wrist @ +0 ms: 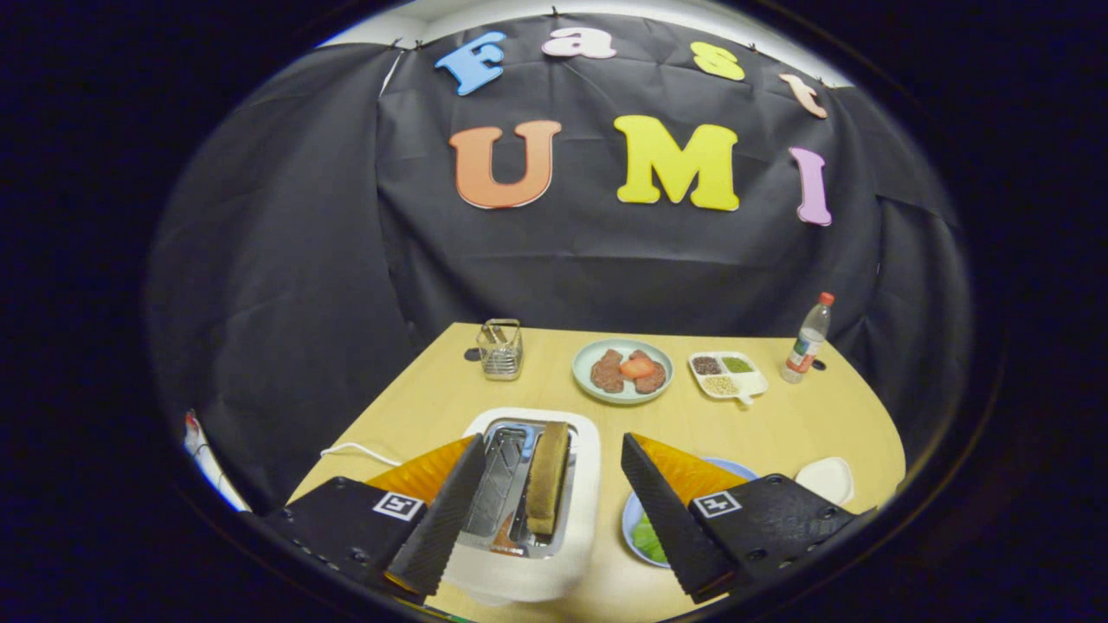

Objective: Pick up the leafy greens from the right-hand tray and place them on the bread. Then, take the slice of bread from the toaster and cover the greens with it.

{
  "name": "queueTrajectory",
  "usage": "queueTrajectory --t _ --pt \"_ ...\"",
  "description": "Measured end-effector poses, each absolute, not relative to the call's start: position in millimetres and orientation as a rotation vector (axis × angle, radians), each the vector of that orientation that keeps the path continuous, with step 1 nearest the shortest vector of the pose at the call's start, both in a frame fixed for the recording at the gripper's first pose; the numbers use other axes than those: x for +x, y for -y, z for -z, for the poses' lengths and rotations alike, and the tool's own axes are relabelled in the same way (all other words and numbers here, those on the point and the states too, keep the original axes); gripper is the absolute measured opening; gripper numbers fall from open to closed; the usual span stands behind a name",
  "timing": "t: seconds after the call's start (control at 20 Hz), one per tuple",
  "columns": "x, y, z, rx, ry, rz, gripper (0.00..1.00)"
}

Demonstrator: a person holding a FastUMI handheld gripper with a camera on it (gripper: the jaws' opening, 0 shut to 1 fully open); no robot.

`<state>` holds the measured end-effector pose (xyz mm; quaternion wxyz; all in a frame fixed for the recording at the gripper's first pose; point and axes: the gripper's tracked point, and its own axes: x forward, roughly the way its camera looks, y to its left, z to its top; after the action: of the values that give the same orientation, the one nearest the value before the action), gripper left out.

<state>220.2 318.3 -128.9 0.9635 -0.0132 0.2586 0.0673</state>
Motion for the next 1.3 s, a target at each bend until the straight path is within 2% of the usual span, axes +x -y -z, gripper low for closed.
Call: queueTrajectory --t 0.1,0.2,0.4,0.5,0.55,0.6,0.8,1.3 --pt "226 -321 140 -0.037 -0.551 -0.125 0.9" --pt "229 -321 148 -0.035 -0.568 -0.118 0.75" --pt "233 -311 155 -0.029 -0.596 -0.081 0.37" --pt "237 -321 157 -0.014 -0.589 -0.123 0.18" --pt "235 -320 155 -0.022 -0.585 -0.112 0.2" --pt "233 -319 153 -0.021 -0.582 -0.11 0.05" --pt "230 -318 147 -0.018 -0.578 -0.109 0.05" --pt "202 -317 67 0.001 -0.46 -0.124 0.04"
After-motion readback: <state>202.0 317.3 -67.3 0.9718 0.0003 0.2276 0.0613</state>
